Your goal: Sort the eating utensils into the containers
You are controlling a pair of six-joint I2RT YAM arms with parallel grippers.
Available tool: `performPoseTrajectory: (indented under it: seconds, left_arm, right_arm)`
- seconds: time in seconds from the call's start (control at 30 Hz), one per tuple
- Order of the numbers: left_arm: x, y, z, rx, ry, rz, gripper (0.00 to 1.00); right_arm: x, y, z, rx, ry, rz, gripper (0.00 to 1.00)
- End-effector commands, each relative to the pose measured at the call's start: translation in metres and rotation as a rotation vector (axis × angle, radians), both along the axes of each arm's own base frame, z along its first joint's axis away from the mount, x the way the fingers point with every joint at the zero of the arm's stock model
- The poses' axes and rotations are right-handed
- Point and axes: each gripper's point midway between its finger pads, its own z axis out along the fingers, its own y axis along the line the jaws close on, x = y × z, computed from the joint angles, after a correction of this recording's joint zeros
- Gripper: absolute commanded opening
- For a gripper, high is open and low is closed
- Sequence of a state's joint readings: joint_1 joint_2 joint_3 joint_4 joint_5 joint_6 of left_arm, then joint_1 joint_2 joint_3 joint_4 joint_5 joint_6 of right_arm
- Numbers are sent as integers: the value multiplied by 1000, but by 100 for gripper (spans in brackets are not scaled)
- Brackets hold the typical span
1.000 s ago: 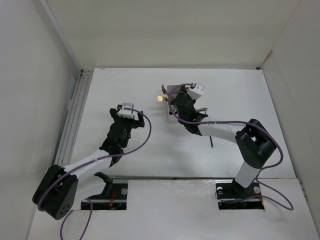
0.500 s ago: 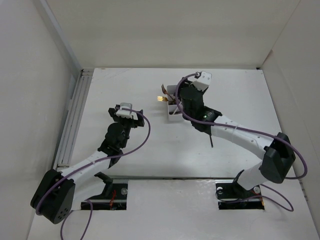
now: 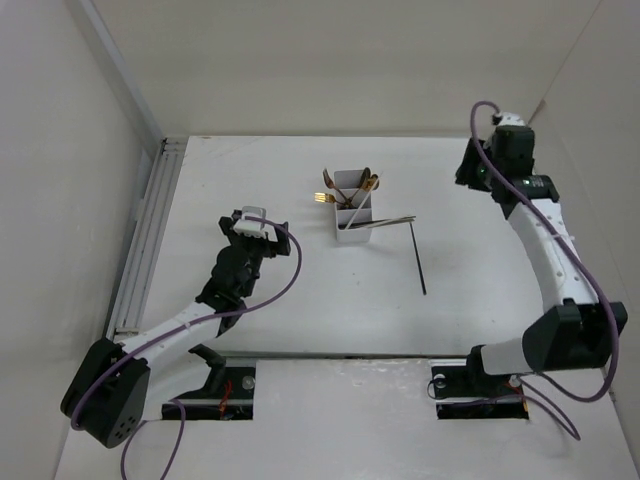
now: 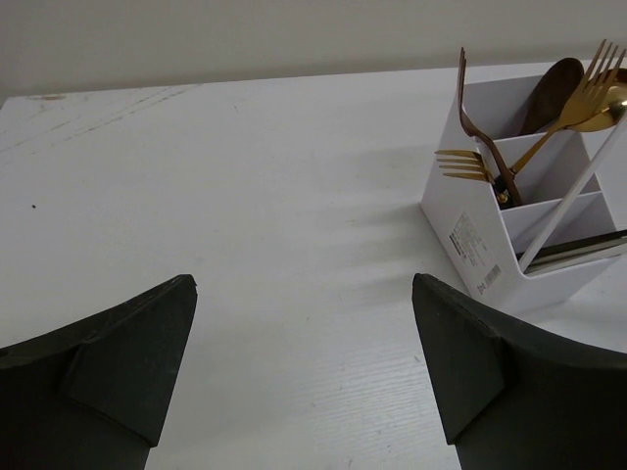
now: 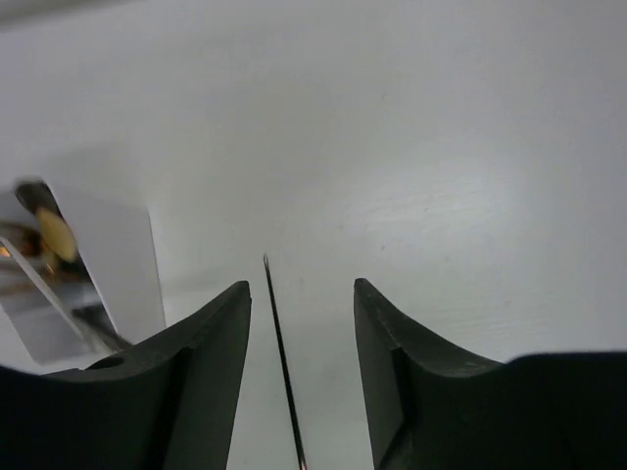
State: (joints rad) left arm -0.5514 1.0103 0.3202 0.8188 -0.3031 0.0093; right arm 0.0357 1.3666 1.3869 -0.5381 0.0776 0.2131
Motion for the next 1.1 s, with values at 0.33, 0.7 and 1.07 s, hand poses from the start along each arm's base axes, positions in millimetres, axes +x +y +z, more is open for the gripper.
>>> performPoseTrajectory:
  seconds: [0.33,0.7,1.07]
  left_arm:
    - [-7,-4,19,-41,-56,-16,89]
    - [-6,-3,19,-32,-58,-15,89]
    - [-6,-4,16,-27,-50,-15,89]
  right_arm:
    - [-38,85,-200,204,474,334,50]
    - [-33,89,-246,159,578,188,50]
    - [-40,69,-233,-25,568,41,32]
